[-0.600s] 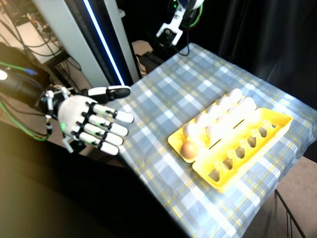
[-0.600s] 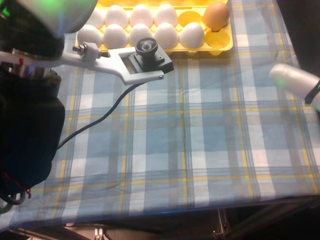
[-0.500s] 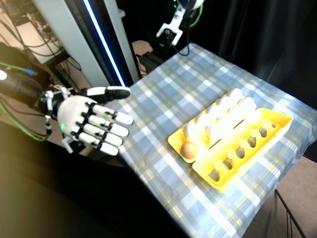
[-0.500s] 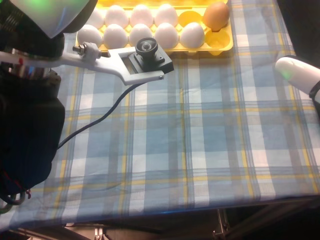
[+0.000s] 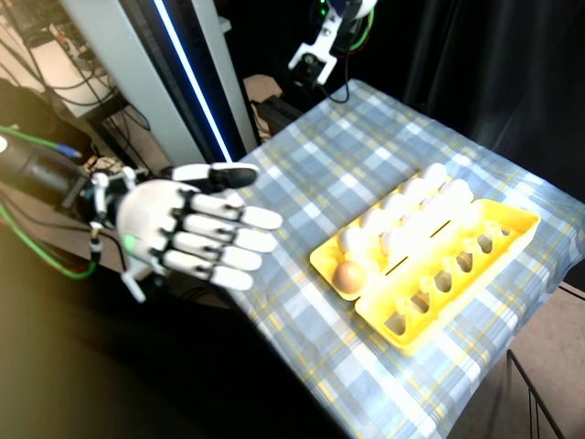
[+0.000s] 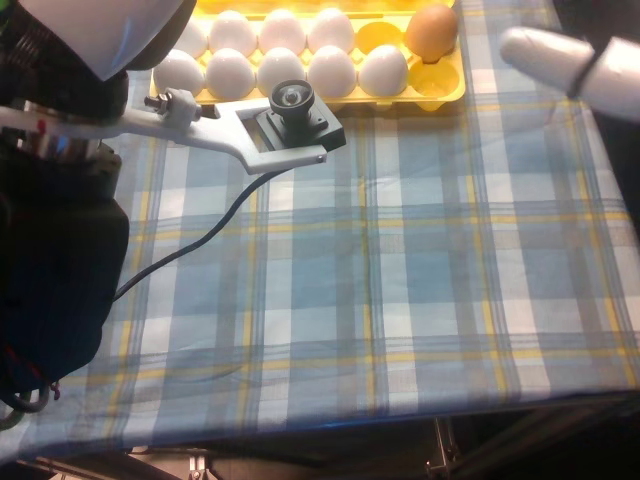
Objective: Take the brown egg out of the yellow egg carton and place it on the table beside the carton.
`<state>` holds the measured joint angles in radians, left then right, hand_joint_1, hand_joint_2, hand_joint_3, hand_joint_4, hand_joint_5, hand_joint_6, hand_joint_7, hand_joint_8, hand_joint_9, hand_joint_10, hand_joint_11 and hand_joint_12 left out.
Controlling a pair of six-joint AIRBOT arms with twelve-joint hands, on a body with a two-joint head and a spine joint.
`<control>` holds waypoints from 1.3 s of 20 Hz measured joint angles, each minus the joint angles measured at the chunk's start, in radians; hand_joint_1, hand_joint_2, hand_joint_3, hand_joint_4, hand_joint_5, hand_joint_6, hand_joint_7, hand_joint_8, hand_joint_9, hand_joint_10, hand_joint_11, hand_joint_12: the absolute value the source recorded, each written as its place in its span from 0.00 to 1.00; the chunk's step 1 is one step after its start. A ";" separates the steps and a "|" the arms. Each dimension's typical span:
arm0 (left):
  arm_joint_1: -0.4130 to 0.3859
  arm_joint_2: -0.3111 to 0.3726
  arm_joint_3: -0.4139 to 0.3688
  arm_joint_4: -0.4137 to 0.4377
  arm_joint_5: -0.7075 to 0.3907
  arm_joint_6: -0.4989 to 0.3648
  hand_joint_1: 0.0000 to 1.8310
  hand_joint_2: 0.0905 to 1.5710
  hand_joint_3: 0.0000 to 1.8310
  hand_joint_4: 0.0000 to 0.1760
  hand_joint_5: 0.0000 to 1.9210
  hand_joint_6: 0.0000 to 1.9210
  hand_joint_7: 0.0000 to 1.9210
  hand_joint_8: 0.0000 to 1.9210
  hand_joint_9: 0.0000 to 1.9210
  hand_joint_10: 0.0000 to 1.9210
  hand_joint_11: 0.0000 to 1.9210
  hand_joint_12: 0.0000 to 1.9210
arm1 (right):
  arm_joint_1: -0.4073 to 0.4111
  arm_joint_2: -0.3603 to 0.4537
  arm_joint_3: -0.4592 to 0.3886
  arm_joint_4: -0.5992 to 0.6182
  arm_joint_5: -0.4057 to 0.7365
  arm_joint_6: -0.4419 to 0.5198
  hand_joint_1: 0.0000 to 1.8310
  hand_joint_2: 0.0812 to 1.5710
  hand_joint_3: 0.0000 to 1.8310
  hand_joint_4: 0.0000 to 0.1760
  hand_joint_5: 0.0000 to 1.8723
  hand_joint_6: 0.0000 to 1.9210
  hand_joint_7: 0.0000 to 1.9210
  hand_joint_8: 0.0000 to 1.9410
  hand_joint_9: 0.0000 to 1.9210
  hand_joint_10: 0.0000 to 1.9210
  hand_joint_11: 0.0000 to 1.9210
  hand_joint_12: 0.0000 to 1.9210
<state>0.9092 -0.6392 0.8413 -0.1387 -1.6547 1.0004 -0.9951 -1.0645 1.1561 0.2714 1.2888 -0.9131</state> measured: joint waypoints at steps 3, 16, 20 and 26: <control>0.000 0.000 0.000 0.001 0.000 0.000 0.31 1.00 0.08 0.00 0.23 0.00 0.20 0.00 0.29 0.00 0.04 0.60 | 0.059 -0.042 0.058 -0.031 -0.126 0.011 0.13 0.70 0.00 0.00 0.10 0.00 0.11 0.01 0.04 0.01 0.02 0.01; 0.006 0.001 0.000 0.005 0.000 -0.002 0.32 1.00 0.10 0.00 0.26 0.00 0.25 0.00 0.31 0.01 0.03 0.62 | 0.160 -0.186 0.235 -0.083 -0.427 0.015 0.27 0.81 0.00 0.00 0.24 0.00 0.37 0.00 0.43 0.00 0.34 0.26; 0.006 0.001 0.000 0.004 0.000 -0.002 0.30 1.00 0.08 0.00 0.26 0.00 0.22 0.00 0.31 0.00 0.06 0.63 | 0.164 -0.195 0.252 -0.086 -0.441 0.016 0.32 0.78 0.00 0.00 0.31 0.00 0.43 0.00 0.44 0.00 0.26 0.34; 0.006 0.001 0.000 0.005 0.000 -0.003 0.33 1.00 0.08 0.00 0.22 0.00 0.19 0.00 0.30 0.00 0.02 0.62 | 0.167 -0.195 0.251 -0.083 -0.442 0.016 0.40 0.74 0.00 0.00 0.37 0.01 0.46 0.01 0.43 0.00 0.12 0.31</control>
<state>0.9150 -0.6380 0.8413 -0.1341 -1.6547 0.9977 -0.8280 -1.2598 1.4075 0.1886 0.8471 -0.8967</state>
